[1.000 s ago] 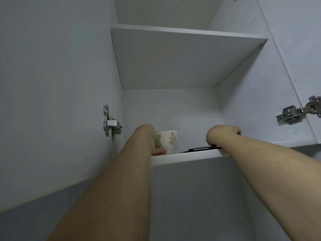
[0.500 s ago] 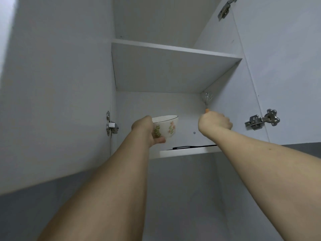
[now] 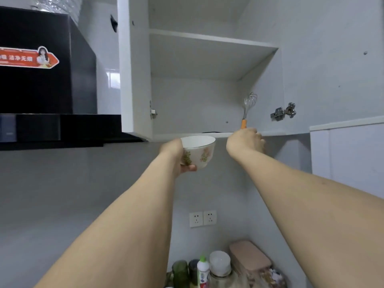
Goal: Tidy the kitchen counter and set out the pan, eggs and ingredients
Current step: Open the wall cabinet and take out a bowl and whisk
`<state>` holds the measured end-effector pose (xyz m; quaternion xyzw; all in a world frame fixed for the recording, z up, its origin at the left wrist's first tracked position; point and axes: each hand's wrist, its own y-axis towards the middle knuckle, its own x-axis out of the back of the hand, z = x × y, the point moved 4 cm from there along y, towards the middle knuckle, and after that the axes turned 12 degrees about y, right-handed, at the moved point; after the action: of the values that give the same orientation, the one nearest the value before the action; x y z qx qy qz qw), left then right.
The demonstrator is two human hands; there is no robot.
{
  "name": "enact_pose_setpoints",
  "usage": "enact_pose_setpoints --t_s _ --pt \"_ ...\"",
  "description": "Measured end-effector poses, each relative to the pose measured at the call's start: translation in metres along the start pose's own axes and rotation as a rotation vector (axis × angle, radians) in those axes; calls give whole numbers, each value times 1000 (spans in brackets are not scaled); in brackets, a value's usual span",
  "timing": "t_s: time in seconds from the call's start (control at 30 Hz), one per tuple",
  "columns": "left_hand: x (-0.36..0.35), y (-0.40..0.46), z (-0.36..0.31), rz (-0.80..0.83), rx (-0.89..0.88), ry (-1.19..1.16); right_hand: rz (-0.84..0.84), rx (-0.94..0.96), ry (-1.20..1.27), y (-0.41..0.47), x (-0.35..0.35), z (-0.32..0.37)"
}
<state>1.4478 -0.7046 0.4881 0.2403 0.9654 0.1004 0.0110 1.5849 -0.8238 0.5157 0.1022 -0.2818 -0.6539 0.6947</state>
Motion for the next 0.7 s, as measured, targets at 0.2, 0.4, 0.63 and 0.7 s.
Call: enact_pose_setpoints --t_s 0.2,0.4,0.63,0.7 --pt "29 -55 75 -45 215 26 126 -149 3 -77 6 -35" --pt "75 -121 149 -72 366 29 261 -234 -82 -161 -4 -63" --pt "201 -186 245 -151 536 -56 474 -300 -181 -299 -52 -87" --pt "240 -201 265 -189 556 -74 556 -249 -197 -337 -68 -87"
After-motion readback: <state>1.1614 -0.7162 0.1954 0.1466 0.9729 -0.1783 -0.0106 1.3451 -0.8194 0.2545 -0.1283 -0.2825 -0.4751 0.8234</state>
